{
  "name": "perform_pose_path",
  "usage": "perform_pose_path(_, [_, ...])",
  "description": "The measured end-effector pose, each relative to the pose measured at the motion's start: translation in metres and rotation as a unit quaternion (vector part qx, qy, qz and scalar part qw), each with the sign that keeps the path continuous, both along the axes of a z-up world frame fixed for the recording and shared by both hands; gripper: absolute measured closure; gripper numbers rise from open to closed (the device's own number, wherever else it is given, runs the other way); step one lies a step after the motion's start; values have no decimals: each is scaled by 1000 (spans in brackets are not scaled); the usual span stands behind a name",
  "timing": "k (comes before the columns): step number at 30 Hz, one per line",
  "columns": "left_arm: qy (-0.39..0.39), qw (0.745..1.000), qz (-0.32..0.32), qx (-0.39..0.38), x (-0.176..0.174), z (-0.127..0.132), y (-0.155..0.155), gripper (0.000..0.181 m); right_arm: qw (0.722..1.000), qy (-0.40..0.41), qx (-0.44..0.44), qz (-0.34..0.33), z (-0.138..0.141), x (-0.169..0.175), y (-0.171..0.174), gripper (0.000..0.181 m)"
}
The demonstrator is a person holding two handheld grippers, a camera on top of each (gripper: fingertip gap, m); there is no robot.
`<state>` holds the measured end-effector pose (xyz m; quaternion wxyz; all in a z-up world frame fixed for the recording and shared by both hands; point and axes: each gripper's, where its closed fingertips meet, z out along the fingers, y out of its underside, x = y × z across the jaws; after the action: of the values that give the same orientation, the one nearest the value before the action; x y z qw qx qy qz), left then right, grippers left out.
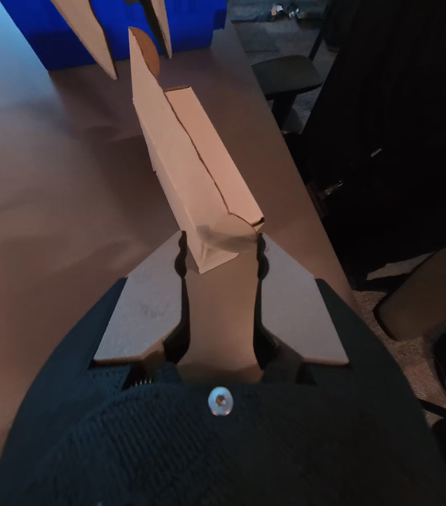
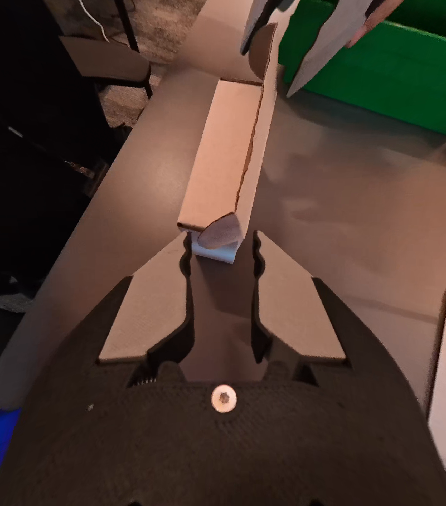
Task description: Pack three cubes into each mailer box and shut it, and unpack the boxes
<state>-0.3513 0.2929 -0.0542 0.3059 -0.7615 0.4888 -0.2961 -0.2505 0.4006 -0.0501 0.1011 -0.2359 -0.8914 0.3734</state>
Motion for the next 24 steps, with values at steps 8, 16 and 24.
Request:
perform_pose_path(8, [-6, 1000, -24, -3, 11, 2, -1, 139, 1000, 4, -10, 0, 3, -2, -10, 151])
perform_pose_path(16, [-56, 991, 99, -71, 21, 4, 17, 144, 996, -42, -35, -77, 5, -9, -14, 154])
perform_pose_path(24, [-17, 986, 163, -23, 18, 2, 16, 146, 990, -24, -23, -140, 3, -19, -19, 157])
